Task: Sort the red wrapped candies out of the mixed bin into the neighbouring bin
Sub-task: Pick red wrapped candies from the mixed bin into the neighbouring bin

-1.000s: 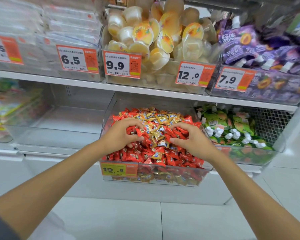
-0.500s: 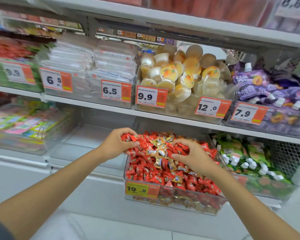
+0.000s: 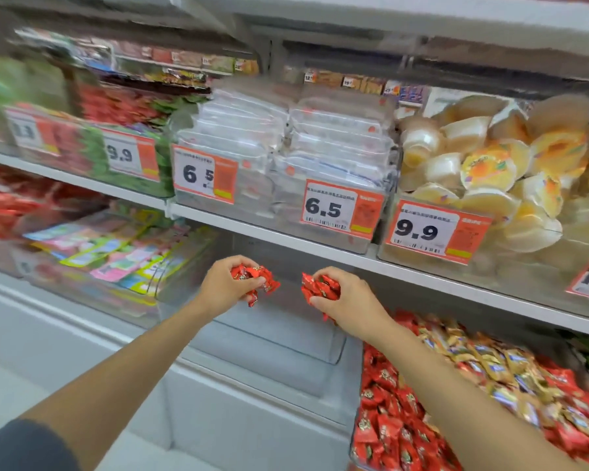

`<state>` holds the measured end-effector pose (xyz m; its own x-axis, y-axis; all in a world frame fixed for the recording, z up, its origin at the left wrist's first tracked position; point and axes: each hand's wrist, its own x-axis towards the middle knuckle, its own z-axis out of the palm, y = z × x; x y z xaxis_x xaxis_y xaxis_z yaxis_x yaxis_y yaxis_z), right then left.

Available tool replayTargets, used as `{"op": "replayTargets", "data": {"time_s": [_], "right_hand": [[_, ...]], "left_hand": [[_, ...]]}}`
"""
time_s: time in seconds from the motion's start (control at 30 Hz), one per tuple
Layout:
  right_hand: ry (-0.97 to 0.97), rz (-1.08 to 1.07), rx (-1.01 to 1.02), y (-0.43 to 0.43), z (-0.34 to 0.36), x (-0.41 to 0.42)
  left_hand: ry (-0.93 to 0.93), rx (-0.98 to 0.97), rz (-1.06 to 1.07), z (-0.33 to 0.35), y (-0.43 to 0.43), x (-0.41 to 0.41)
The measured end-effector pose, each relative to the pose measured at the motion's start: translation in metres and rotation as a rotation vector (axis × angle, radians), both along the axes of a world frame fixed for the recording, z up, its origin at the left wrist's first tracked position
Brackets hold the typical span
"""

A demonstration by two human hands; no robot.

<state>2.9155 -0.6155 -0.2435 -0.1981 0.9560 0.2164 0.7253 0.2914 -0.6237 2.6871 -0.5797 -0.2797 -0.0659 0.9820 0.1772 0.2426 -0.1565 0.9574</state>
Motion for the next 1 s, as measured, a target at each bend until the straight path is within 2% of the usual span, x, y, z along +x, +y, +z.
{"op": "replayTargets", "data": {"time_s": [0.07,0.13,0.2,0.27,0.33,0.47,0.53,0.73,0.87,1.0], "right_hand": [[-0.031,0.011,-0.124,0.024,-0.012,-0.010],[-0.168,0.054,-0.260,0.041,-0.019,-0.016],[-0.319,0.106,-0.268,0.053,-0.021,-0.021],[-0.364,0.118,-0.232,0.057,-0.018,-0.023],[-0.345,0.073,-0.177,0.049,-0.013,-0.020],[-0.311,-0.070,0.154,0.001,-0.005,0.007],[-0.273,-0.122,0.232,-0.031,-0.003,0.033],[-0.259,-0.267,0.092,-0.129,0.003,0.134],[-0.252,-0.279,0.005,-0.169,0.011,0.179],[-0.205,-0.264,-0.020,-0.188,0.009,0.205]], "left_hand": [[0.097,0.012,-0.002,-0.009,0.018,-0.007],[0.326,-0.011,-0.028,-0.019,0.034,-0.018],[0.542,-0.021,-0.046,-0.028,0.044,-0.032],[0.611,-0.026,-0.045,-0.035,0.045,-0.044],[0.621,-0.010,-0.028,-0.039,0.039,-0.052],[0.617,0.031,-0.082,-0.030,0.005,-0.042],[0.578,0.058,-0.133,-0.018,-0.016,-0.022],[0.466,0.167,-0.369,0.020,-0.083,0.080],[0.516,0.236,-0.501,0.029,-0.126,0.147],[0.534,0.117,-0.701,0.013,-0.145,0.187]]}}
